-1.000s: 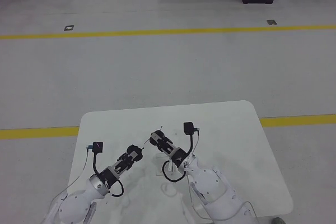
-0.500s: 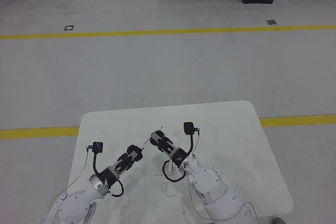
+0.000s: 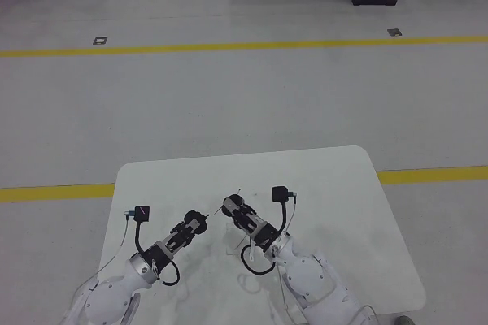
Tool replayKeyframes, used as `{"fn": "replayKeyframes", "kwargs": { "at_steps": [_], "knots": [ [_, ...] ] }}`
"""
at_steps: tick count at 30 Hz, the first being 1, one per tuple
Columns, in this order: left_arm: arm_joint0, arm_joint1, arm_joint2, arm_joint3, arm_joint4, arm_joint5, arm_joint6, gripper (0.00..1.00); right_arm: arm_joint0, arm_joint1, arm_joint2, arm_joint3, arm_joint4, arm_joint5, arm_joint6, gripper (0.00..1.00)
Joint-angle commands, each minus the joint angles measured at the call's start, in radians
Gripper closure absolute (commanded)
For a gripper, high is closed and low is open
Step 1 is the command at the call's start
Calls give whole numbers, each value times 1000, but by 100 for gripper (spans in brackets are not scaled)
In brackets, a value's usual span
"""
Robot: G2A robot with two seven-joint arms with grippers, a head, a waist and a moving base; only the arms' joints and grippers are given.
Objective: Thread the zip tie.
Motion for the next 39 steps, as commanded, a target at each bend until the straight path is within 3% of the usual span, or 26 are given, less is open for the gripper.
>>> {"fn": "replayKeyframes", "kwargs": {
  "at_steps": [1,25,39],
  "knots": [
    [0,0,0,0,0,0,0,100,1,1,-3,-3,-4,-3,-3,100],
    [0,0,0,0,0,0,0,100,33,1,-52,24,-82,19,-64,100],
    [0,0,0,0,0,0,0,100,39,3,-59,31,-88,5,-83,100]
  ]
}}
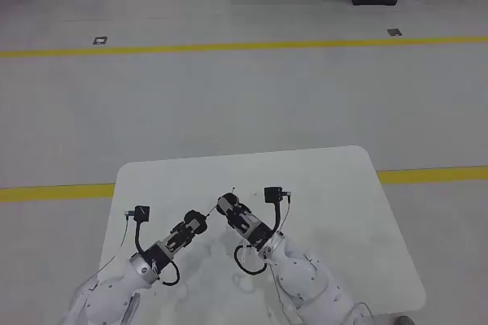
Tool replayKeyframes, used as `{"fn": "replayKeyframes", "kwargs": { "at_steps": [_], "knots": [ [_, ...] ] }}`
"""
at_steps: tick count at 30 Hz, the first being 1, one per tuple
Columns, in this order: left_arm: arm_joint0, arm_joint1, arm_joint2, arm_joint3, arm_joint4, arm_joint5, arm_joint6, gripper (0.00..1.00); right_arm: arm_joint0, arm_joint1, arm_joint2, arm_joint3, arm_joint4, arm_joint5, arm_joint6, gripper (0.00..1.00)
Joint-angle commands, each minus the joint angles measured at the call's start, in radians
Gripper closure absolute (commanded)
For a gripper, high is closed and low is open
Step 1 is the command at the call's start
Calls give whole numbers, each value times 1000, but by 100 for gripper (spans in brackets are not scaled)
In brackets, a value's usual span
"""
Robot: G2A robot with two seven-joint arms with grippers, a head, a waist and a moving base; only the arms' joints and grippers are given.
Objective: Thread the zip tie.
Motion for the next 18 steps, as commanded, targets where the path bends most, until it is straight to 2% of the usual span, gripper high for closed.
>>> {"fn": "replayKeyframes", "kwargs": {
  "at_steps": [1,18],
  "knots": [
    [0,0,0,0,0,0,0,100,0,0,-1,2,-3,0,-1,100],
    [0,0,0,0,0,0,0,100,5,1,-17,12,-21,-3,-26,100]
  ]
}}
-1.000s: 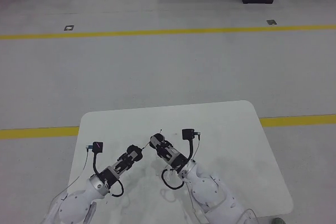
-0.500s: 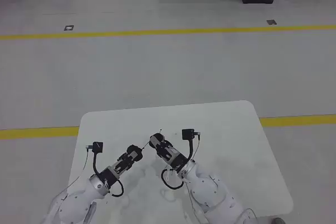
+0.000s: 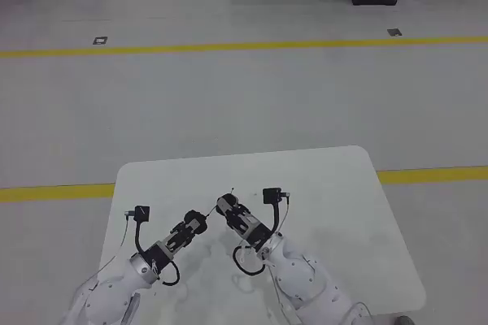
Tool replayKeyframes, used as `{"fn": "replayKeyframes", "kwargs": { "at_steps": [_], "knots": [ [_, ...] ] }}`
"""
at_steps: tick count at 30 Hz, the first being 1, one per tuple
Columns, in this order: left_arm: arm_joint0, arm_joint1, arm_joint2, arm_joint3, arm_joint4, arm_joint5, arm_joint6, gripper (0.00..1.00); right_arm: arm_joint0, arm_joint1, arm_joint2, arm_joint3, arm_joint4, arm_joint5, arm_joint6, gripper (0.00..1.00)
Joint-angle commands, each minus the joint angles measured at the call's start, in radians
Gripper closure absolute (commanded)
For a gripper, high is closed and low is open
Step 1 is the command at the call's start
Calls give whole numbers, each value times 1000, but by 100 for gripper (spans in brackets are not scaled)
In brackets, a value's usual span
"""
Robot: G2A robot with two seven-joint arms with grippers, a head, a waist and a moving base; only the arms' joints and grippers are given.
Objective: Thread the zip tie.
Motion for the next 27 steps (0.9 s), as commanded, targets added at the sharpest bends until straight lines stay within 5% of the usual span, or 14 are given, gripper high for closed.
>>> {"fn": "replayKeyframes", "kwargs": {
  "at_steps": [1,27],
  "knots": [
    [0,0,0,0,0,0,0,100,1,0,-3,0,-1,-1,-2,100],
    [0,0,0,0,0,0,0,100,-15,5,-12,13,-31,24,-9,100]
  ]
}}
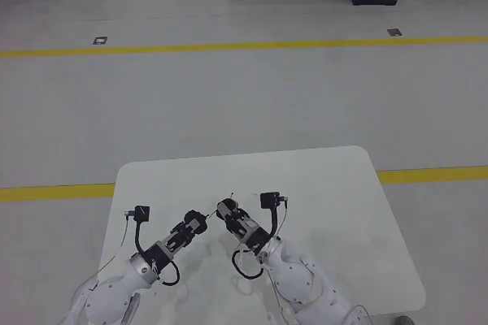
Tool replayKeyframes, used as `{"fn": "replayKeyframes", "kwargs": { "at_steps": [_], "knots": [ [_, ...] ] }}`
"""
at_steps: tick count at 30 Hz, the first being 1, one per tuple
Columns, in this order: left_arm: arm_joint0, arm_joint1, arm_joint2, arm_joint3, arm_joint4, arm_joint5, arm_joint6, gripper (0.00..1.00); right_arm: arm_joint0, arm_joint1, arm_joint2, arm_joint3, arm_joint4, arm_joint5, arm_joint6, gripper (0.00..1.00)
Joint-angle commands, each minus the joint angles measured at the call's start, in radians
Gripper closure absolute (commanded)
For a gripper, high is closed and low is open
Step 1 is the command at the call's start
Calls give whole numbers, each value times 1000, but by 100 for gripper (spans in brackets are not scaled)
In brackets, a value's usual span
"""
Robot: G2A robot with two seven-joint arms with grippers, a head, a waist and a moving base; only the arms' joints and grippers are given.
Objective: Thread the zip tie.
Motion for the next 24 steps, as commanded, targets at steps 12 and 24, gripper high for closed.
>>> {"fn": "replayKeyframes", "kwargs": {
  "at_steps": [12,24],
  "knots": [
    [0,0,0,0,0,0,0,100,-23,8,26,-28,23,-21,-4,100],
    [0,0,0,0,0,0,0,100,-40,16,47,-54,34,-56,-3,100]
  ]
}}
